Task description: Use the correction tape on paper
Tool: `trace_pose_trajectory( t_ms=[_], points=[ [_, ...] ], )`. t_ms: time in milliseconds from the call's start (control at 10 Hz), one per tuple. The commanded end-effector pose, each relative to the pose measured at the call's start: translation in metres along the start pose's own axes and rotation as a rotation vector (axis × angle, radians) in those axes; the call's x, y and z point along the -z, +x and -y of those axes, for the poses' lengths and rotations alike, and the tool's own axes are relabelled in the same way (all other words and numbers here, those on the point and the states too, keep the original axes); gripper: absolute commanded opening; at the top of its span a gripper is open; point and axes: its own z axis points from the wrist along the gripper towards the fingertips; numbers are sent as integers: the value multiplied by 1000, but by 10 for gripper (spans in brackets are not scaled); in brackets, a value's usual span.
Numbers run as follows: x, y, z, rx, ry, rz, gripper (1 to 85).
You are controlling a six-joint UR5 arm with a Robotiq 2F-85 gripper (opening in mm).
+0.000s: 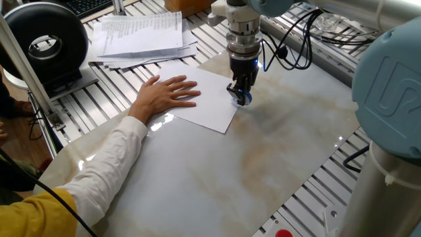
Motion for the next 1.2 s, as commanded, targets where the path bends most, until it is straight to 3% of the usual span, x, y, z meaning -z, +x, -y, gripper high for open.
trace_pose_trajectory(
  t_ms=[0, 1100],
  points=[
    [1, 4, 0, -6, -2, -6, 17],
    [3, 10, -2, -13, 7, -6, 17]
  ],
)
